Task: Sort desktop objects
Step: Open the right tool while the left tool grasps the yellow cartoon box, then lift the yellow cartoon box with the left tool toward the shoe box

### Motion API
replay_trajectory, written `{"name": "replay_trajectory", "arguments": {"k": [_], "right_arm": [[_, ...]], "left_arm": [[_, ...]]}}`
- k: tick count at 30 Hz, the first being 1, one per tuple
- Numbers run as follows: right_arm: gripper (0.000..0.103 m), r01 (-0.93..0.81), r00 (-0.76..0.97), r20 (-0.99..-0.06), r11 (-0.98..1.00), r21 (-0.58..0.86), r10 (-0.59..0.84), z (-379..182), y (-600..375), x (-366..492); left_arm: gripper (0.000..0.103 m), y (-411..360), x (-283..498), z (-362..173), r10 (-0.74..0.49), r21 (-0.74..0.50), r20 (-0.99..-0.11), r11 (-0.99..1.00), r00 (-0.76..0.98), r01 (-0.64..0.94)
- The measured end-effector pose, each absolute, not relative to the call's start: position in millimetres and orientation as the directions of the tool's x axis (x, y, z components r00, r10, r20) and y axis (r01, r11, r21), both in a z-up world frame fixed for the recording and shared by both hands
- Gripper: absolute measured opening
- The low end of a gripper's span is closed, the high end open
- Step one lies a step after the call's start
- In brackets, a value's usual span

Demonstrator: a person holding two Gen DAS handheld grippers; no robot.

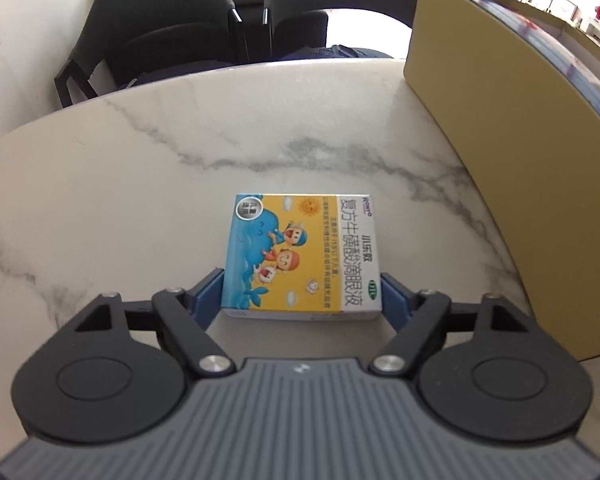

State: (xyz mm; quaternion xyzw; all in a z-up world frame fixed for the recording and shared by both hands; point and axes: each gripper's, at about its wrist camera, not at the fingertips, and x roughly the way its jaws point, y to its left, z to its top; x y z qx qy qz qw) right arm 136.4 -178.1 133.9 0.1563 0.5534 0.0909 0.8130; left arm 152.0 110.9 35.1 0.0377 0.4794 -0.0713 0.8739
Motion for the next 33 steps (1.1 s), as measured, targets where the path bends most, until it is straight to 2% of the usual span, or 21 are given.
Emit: {"name": "replay_trajectory", "arguments": {"k": [5, 12, 16, 33], "right_arm": [[0.089, 0.028, 0.389, -0.856, 0.925, 0.380, 0.340, 133.9, -174.4, 136.5], [0.089, 0.037, 0.437, -0.824, 0.908, 0.417, 0.360, 144.2, -177.6, 139.1], [0.089, 0.048, 0.447, -0.815, 0.901, 0.432, 0.368, 147.6, -180.2, 139.2], [0.085, 0.091, 0.549, -0.724, 0.831, 0.549, 0.418, 174.9, -173.2, 135.4]], "left_arm": [[0.079, 115.9, 149.7, 34.3, -0.106, -0.039, -0.830, 0.990, 0.548, 0.132], [0.078, 141.0, 156.2, 46.0, -0.177, -0.250, -0.826, 0.966, 0.536, -0.065], [0.078, 139.3, 144.3, 56.9, -0.216, -0.316, -0.805, 0.944, 0.553, -0.092], [0.079, 121.5, 94.0, 117.0, -0.260, -0.387, -0.725, 0.920, 0.638, -0.066]]}}
